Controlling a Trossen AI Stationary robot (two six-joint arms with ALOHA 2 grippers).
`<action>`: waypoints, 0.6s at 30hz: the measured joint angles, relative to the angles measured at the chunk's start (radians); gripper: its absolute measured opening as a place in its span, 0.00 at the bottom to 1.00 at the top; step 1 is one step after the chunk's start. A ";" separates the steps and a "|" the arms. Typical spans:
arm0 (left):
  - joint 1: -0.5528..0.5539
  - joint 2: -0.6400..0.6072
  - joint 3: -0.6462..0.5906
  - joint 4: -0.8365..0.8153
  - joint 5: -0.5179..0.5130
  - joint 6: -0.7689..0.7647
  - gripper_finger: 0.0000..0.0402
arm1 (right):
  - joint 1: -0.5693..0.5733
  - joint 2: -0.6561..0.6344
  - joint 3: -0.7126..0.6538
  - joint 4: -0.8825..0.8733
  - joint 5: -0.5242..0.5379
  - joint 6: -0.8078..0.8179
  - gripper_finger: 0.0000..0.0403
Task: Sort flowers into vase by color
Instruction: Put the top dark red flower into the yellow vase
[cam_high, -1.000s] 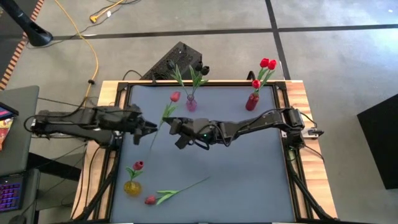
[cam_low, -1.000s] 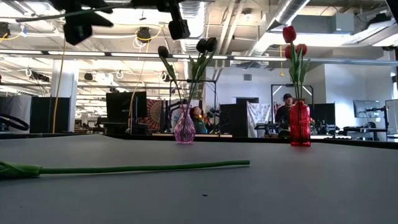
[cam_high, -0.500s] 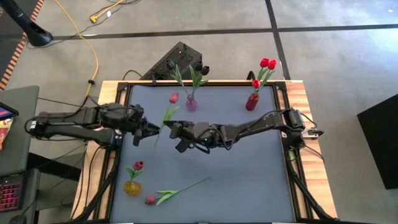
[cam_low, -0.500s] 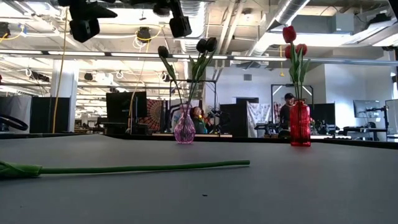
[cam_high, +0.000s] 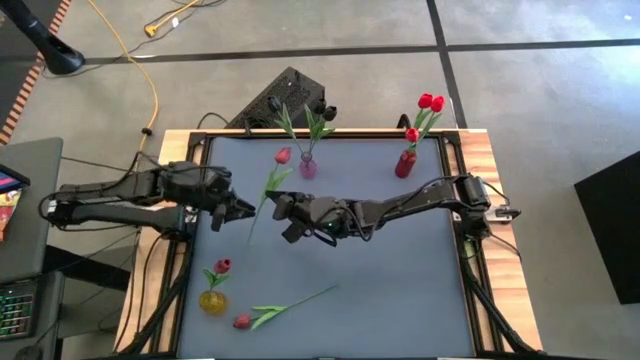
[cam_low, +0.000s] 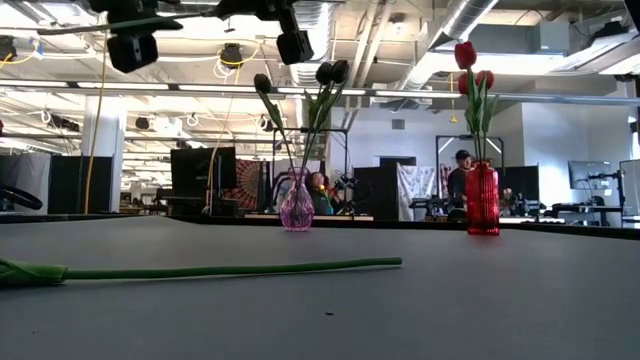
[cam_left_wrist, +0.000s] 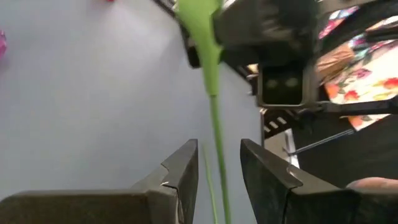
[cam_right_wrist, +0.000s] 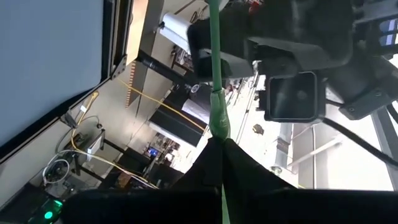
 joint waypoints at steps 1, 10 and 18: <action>-0.002 0.011 0.000 0.001 0.000 -0.001 0.27 | -0.002 0.000 0.000 0.000 0.000 0.000 0.06; -0.005 0.091 0.000 0.050 0.018 0.035 0.27 | -0.002 0.000 0.000 0.001 0.003 0.007 0.06; -0.005 0.052 0.000 0.076 0.018 0.046 0.26 | -0.002 0.000 0.000 -0.002 0.007 0.008 0.06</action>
